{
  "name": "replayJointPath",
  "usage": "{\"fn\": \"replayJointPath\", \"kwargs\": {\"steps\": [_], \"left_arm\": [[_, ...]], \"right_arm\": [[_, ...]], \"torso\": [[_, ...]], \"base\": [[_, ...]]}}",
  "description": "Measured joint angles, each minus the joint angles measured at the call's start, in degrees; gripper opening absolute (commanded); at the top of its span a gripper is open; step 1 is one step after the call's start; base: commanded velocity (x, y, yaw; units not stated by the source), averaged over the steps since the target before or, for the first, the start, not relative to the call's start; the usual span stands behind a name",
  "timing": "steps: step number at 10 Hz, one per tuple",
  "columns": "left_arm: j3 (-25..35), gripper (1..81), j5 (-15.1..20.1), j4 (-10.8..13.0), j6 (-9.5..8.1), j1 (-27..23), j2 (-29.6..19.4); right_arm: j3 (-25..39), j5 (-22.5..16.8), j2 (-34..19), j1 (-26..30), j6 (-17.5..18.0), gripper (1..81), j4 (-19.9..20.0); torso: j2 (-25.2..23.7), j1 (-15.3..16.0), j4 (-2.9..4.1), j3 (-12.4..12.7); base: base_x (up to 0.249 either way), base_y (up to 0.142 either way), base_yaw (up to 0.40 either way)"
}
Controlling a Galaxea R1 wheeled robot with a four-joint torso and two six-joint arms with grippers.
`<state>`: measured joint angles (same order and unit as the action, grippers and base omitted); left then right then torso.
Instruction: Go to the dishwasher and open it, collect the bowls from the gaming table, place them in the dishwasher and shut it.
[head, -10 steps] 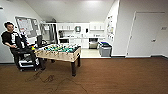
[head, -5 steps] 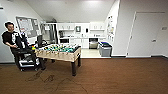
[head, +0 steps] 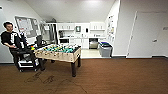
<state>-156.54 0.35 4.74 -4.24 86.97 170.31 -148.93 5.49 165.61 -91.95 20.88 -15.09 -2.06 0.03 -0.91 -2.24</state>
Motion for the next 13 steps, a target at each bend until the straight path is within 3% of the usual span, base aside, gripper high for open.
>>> {"fn": "replayJointPath", "kwargs": {"steps": [5,13], "left_arm": [[0.00,1.0,-0.43,0.00,0.00,0.02,0.11],[-0.05,1.0,-0.60,0.00,0.00,-0.26,0.13]], "right_arm": [[-0.02,0.22,0.02,0.06,-0.02,1.0,0.00],[-0.05,0.22,0.16,0.20,-0.05,1.0,0.00]], "torso": [[0.00,0.05,0.00,0.00],[0.02,0.07,0.00,0.00]], "base": [[0.150,0.000,0.000],[0.150,-0.083,0.000]]}}
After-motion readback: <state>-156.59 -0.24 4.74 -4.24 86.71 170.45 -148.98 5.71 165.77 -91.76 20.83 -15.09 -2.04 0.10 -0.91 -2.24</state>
